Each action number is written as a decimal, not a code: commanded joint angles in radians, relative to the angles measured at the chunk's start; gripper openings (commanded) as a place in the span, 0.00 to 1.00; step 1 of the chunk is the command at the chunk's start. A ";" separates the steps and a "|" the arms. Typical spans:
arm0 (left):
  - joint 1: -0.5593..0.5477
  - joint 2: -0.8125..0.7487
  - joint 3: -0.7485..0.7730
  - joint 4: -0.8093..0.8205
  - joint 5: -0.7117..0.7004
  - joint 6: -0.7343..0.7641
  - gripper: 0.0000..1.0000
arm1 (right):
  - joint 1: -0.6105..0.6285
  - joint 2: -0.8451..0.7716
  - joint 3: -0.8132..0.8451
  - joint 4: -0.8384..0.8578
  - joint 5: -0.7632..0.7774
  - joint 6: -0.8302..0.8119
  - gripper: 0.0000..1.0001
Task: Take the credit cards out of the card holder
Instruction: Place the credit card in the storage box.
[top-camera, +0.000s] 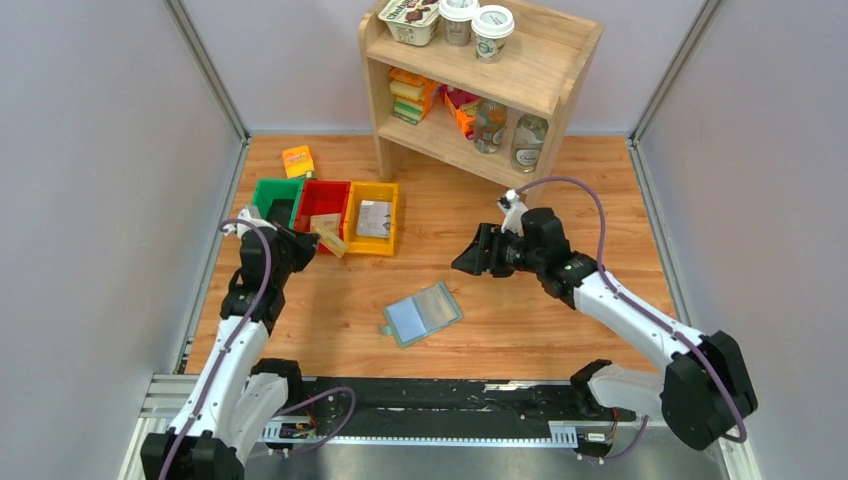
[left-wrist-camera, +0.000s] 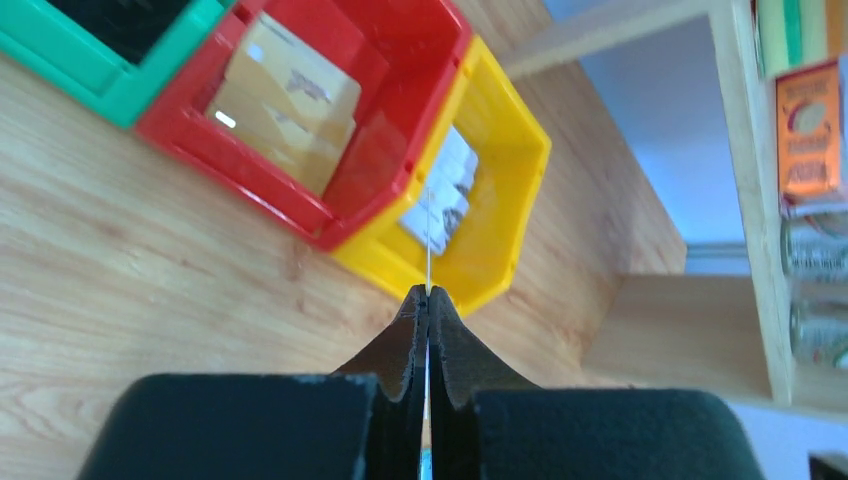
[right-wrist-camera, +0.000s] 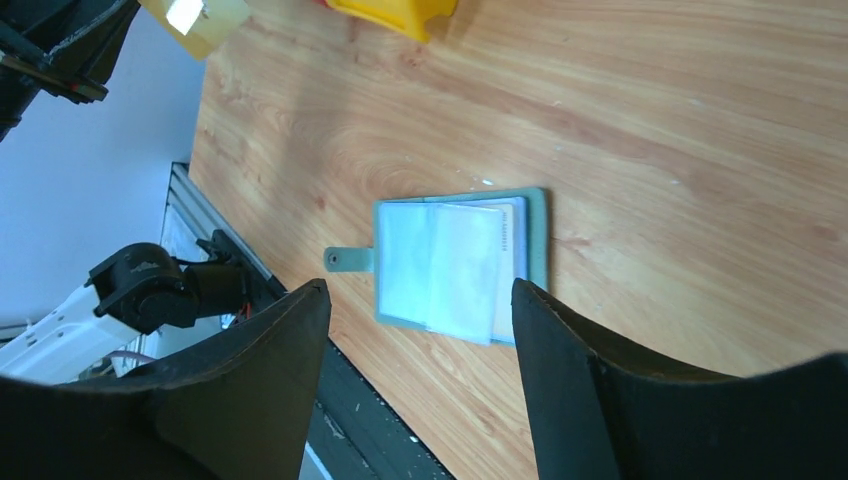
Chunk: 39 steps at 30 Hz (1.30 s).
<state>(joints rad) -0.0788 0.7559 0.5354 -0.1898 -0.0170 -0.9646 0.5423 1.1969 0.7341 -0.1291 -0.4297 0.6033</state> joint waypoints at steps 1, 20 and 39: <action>0.056 0.083 0.023 0.184 -0.060 -0.005 0.00 | -0.038 -0.089 -0.039 -0.059 0.037 -0.043 0.71; 0.073 0.629 0.101 0.599 -0.100 -0.046 0.01 | -0.142 -0.220 -0.105 -0.133 -0.024 -0.140 0.77; 0.073 0.573 0.126 0.377 -0.138 0.021 0.34 | -0.156 -0.240 -0.067 -0.262 0.048 -0.178 0.79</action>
<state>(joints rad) -0.0113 1.3994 0.6262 0.2642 -0.1352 -1.0008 0.3912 0.9592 0.6239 -0.3229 -0.4305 0.4686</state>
